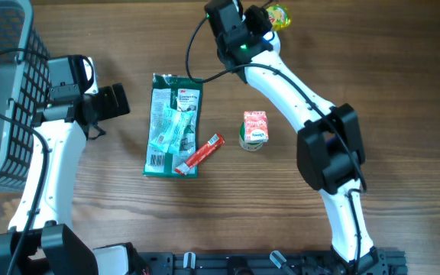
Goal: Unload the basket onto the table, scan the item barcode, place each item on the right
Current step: 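Carry the oil bottle up to the white scanner and hold it there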
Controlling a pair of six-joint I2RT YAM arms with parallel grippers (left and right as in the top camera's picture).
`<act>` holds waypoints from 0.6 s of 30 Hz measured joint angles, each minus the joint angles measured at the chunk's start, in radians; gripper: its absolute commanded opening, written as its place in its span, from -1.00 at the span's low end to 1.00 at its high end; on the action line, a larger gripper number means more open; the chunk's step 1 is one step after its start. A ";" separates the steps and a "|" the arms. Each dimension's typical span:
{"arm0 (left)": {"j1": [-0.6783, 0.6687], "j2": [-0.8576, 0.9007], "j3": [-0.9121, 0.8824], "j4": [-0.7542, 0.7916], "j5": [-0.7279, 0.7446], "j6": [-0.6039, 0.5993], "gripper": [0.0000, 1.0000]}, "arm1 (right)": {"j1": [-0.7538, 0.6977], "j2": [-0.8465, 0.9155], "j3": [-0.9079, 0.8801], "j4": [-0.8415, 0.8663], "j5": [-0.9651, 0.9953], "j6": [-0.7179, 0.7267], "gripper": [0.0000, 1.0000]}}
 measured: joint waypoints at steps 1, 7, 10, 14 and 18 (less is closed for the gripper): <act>0.000 0.000 0.000 0.000 0.000 0.000 1.00 | 0.000 0.006 0.000 0.012 0.007 -0.016 -0.91; 0.000 0.000 0.000 0.000 0.000 0.000 1.00 | 0.000 0.016 0.000 0.042 0.005 -0.053 -0.91; 0.000 0.000 0.000 0.000 0.000 0.000 1.00 | 0.000 0.016 0.000 0.041 -0.016 -0.045 -0.91; 0.000 0.000 0.000 0.000 0.000 0.000 1.00 | 0.000 0.016 0.000 0.041 -0.037 -0.029 -0.90; 0.000 0.000 0.000 0.000 0.000 0.000 1.00 | 0.000 0.016 0.000 0.041 -0.041 -0.024 -0.90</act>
